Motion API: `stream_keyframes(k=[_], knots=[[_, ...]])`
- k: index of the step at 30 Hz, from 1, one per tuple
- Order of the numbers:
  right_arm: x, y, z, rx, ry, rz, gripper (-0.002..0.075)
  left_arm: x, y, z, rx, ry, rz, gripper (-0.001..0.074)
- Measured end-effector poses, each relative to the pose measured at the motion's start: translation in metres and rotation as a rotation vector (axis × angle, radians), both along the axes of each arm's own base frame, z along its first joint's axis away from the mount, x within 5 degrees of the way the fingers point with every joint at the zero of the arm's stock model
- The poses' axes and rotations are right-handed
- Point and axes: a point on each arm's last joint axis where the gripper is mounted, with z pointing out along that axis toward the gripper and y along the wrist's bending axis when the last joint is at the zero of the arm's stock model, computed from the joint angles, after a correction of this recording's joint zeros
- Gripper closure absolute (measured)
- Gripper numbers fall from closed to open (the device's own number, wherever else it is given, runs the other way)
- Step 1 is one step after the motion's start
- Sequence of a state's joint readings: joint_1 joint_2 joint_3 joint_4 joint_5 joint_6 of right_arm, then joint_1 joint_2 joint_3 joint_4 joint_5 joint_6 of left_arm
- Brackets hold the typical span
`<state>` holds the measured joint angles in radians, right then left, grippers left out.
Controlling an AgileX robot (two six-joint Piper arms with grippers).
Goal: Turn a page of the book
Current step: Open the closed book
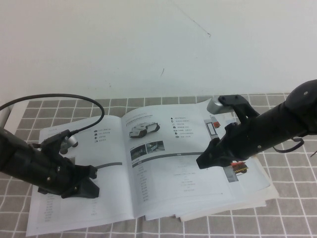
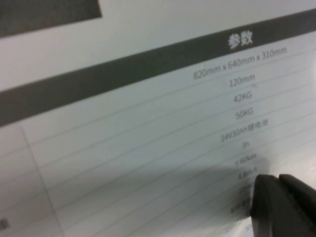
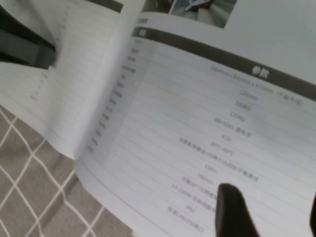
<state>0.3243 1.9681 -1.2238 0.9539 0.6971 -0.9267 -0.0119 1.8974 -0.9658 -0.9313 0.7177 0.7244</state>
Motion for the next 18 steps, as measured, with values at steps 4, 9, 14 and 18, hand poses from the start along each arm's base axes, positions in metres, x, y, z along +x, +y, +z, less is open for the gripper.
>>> stream_keyframes(k=[4,9,14,18], knots=[[-0.002,-0.004,-0.001,-0.059,-0.005,0.029,0.0397,0.0,0.0,-0.001,0.0,0.0,-0.002,0.0738],[-0.003,-0.014,-0.008,-0.19,0.014,0.035,0.0395,0.0,0.0,-0.001,0.001,-0.002,-0.005,0.0738],[-0.003,-0.015,-0.009,-0.208,0.022,0.023,0.0393,0.0,0.0,-0.001,0.002,-0.004,-0.008,0.0738],[-0.003,-0.014,-0.016,-0.203,0.048,0.014,0.0393,0.0,0.0,0.0,0.001,-0.005,-0.012,0.0738]])
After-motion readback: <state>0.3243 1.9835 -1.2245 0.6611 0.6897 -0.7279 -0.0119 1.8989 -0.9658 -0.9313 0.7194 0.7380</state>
